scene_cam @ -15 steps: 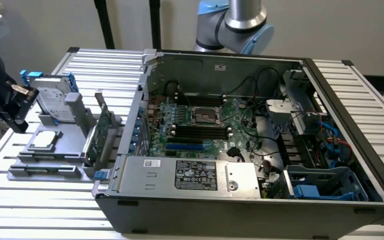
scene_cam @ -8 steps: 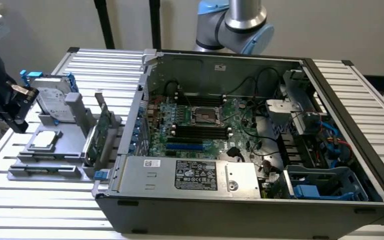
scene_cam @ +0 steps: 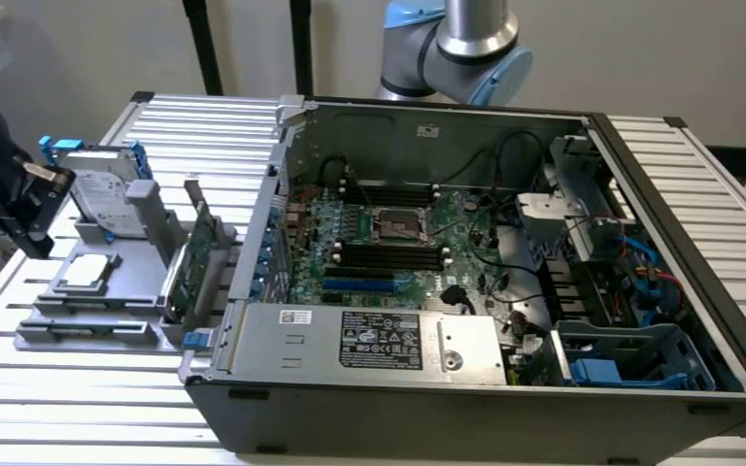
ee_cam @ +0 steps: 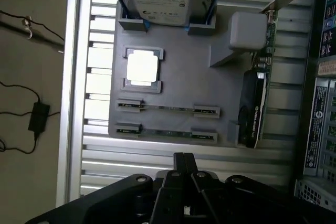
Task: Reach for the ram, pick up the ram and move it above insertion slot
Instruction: 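Pick up the ram and move it above insertion slot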
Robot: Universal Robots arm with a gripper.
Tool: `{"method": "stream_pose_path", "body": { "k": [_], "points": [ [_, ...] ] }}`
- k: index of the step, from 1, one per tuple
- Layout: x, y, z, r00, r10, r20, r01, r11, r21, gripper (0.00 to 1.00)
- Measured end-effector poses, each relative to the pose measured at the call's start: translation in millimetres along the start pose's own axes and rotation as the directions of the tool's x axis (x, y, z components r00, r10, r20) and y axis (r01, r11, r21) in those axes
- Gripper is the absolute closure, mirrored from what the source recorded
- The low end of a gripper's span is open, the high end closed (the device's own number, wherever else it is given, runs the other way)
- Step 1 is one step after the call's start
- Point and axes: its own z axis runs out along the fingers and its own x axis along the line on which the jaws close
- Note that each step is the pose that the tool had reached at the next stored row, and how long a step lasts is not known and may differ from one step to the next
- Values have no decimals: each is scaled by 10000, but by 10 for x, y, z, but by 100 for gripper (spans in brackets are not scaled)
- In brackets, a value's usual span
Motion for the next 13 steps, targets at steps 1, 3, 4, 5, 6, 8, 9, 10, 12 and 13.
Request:
{"method": "stream_pose_path", "body": {
  "k": [1, 3, 4, 5, 6, 8, 9, 10, 12, 13],
  "points": [
    [0, 0, 0, 9998, -174, -6, 174, 9998, 0, 89],
    [1, 1, 1, 9986, -532, -19, 532, 9986, 0, 89],
    [0, 0, 2, 9974, -713, -26, 713, 9975, -1, 89],
    [0, 0, 2, 9960, -897, -33, 897, 9960, -1, 89],
    [0, 0, 2, 9942, -1076, -39, 1076, 9942, -2, 89],
    [0, 0, 4, 9894, -1449, -52, 1449, 9894, -4, 89],
    [0, 0, 4, 9866, -1628, -59, 1628, 9867, -4, 89],
    [0, 0, 4, 9836, -1803, -65, 1803, 9836, -5, 89],
    [0, 0, 5, 9766, -2150, -78, 2150, 9766, -8, 89],
    [0, 0, 6, 9725, -2326, -84, 2326, 9726, -9, 89]
  ]
}}
